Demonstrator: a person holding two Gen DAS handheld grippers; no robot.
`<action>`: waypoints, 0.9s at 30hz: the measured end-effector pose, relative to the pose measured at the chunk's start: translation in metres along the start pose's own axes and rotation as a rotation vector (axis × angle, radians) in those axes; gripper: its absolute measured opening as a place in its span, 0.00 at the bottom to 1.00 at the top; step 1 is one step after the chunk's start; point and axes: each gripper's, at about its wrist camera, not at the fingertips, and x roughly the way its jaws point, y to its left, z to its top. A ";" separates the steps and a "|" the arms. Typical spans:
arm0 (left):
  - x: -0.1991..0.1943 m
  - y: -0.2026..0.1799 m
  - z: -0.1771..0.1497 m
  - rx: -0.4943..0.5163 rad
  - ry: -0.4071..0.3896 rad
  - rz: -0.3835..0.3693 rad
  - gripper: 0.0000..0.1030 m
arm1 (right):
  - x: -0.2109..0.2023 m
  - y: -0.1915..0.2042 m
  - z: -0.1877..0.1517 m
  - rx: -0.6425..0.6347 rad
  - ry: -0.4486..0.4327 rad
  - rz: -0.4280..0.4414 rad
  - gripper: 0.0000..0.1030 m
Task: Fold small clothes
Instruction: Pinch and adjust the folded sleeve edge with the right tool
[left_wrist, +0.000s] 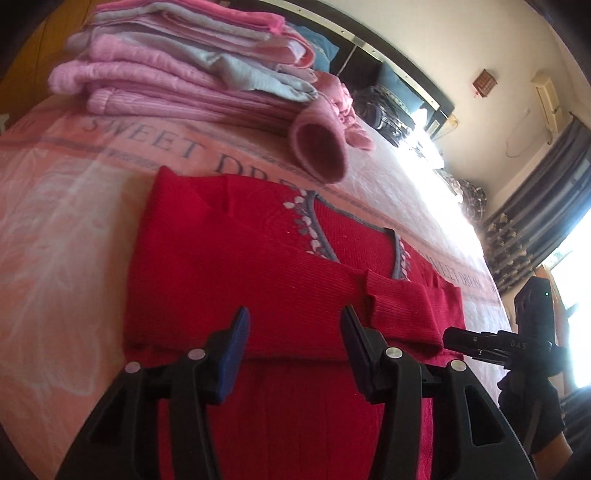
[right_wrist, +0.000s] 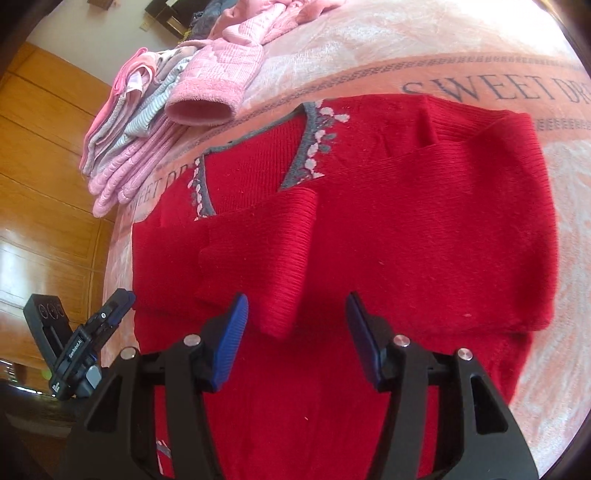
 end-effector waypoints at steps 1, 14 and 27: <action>0.002 0.005 -0.001 -0.013 0.004 0.002 0.49 | 0.006 0.002 0.002 0.011 0.008 0.012 0.41; 0.025 0.011 -0.009 -0.016 0.055 0.085 0.49 | 0.010 0.006 0.002 -0.120 0.009 -0.175 0.16; 0.009 -0.013 0.003 0.043 -0.015 0.081 0.49 | 0.024 0.088 -0.002 -0.321 0.008 -0.179 0.29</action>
